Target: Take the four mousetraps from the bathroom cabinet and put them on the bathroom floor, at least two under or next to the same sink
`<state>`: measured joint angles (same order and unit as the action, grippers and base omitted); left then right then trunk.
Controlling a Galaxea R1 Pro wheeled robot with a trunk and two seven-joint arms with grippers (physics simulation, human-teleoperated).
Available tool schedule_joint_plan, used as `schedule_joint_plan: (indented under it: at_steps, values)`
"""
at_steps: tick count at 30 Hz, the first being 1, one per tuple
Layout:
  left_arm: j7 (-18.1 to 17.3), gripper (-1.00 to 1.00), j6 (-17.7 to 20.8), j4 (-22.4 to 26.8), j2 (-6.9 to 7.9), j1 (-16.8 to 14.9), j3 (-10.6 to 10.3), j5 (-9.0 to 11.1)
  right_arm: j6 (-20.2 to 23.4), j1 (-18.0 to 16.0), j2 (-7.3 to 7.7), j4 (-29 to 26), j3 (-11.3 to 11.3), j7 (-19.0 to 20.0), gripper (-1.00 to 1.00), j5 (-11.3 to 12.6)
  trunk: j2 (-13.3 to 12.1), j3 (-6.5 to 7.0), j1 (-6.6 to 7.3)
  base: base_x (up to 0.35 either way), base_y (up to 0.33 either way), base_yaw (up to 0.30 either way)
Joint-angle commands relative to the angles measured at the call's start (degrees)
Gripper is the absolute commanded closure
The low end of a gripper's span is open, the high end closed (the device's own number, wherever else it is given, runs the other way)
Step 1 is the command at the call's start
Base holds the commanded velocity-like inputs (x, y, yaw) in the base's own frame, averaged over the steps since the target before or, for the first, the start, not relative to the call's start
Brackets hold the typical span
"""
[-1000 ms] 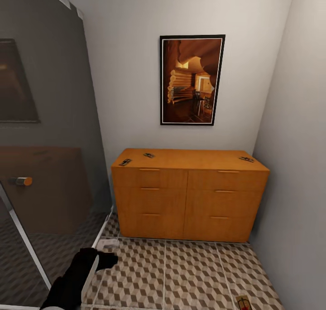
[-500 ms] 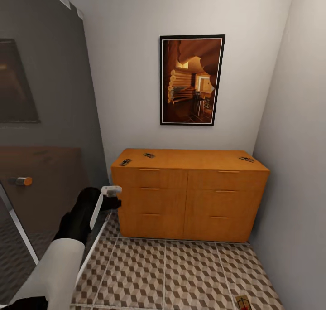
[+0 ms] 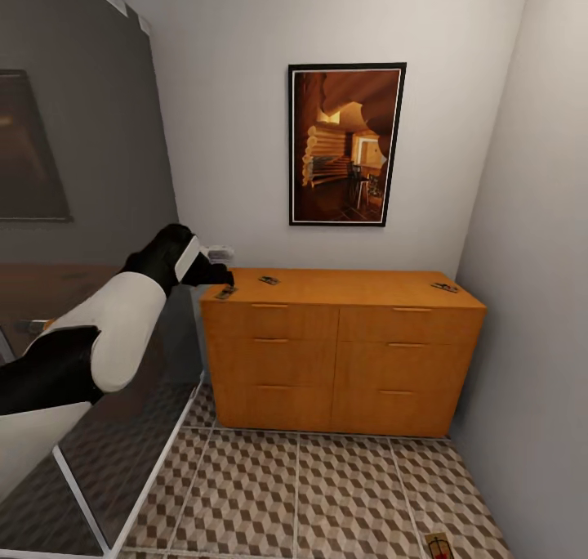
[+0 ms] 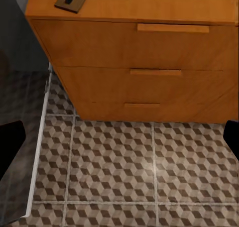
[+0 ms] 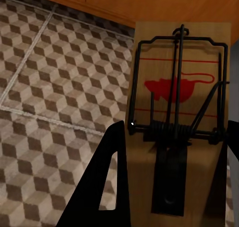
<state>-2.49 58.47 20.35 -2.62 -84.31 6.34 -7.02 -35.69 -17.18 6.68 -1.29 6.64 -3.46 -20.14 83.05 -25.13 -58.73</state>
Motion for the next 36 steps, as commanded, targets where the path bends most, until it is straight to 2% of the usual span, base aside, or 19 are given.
schedule_joint_plan:
  at_steps: [1, 4, 13, 18, 22, 30, 36]
  values:
    - [-0.25, -1.00, 0.20, -0.45, -0.16, -0.59, 0.48, -0.66, -0.17, -0.04, 0.00, 0.06, 0.40, -0.23, 1.00, -0.60, 0.03, -0.07, 0.00, 0.000, 0.000, 0.000]
    - [-0.27, -1.00, 0.23, -1.86, -0.40, -1.95, 0.51, -0.64, -0.17, -0.04, 0.00, 0.06, 0.40, -0.23, 1.00, -0.60, 0.03, -0.07, 0.00, 0.000, 0.000, 0.000]
    - [-0.44, -1.00, 0.32, -3.58, -0.30, -2.58, 0.22, -0.61, -0.17, -0.04, 0.00, 0.06, 0.40, -0.23, 1.00, -0.60, 0.03, -0.07, 0.00, 0.000, 0.000, 0.000]
    - [-0.56, -1.00, 0.23, -9.40, -0.19, -2.48, 0.18, -0.56, -0.37, -0.04, 0.00, 0.06, 0.40, -0.23, 1.00, -0.60, 0.03, -0.07, 0.00, 0.000, 0.000, 0.000]
    - [-0.75, -1.00, 0.22, -10.99, 0.00, -2.45, 0.20, -0.47, -0.31, -0.04, 0.00, 0.06, 0.40, -0.23, 1.00, -0.60, 0.03, -0.07, 0.00, 0.000, 0.000, 0.000]
    - [-4.83, -1.00, 0.24, -11.59, 0.86, -2.43, 0.18, -0.54, -0.26, -0.04, -0.74, 0.06, 0.40, -0.23, 1.00, -0.61, 0.03, -0.07, 0.00, 0.000, 0.000, 0.000]
    - [-5.60, -1.00, 0.24, -11.62, 2.76, -2.43, 0.17, -0.55, -0.26, -0.04, -0.85, 0.06, 0.40, -0.23, 1.00, -0.60, 0.03, -0.07, 0.00, 0.000, 0.000, 0.000]
